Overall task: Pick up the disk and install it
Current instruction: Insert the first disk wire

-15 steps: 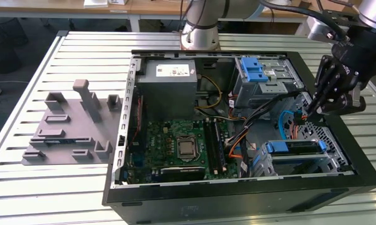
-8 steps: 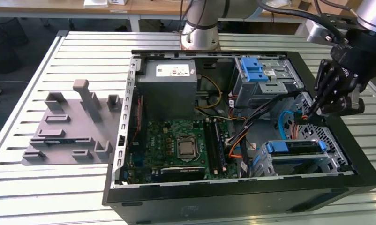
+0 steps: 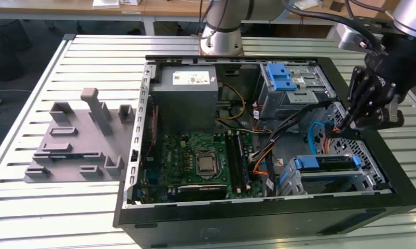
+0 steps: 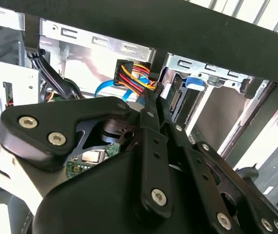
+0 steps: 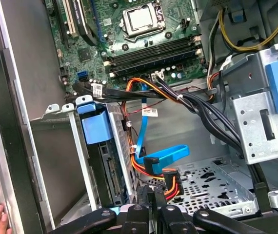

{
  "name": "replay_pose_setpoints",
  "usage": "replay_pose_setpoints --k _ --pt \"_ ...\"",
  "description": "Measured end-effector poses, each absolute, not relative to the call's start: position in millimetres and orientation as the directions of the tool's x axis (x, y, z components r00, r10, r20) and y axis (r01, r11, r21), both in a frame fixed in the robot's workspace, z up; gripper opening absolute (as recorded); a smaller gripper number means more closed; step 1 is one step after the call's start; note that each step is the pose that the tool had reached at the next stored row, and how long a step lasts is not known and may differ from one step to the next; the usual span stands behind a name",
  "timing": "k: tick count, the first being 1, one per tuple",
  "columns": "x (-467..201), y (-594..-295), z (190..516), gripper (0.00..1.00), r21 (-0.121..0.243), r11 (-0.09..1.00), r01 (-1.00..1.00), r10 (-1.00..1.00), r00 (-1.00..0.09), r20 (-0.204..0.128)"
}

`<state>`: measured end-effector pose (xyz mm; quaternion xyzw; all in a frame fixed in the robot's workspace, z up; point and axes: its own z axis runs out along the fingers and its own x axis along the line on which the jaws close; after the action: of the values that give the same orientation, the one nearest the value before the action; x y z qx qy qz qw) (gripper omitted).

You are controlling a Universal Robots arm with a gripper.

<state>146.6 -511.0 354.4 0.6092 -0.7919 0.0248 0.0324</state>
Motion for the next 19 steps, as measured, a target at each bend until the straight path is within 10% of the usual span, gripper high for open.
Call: replay_pose_setpoints --k 19 --pt "132.8 -525.4 353.2 0.16 -0.052 0.205 -0.977 -0.976 -0.208 0.069"
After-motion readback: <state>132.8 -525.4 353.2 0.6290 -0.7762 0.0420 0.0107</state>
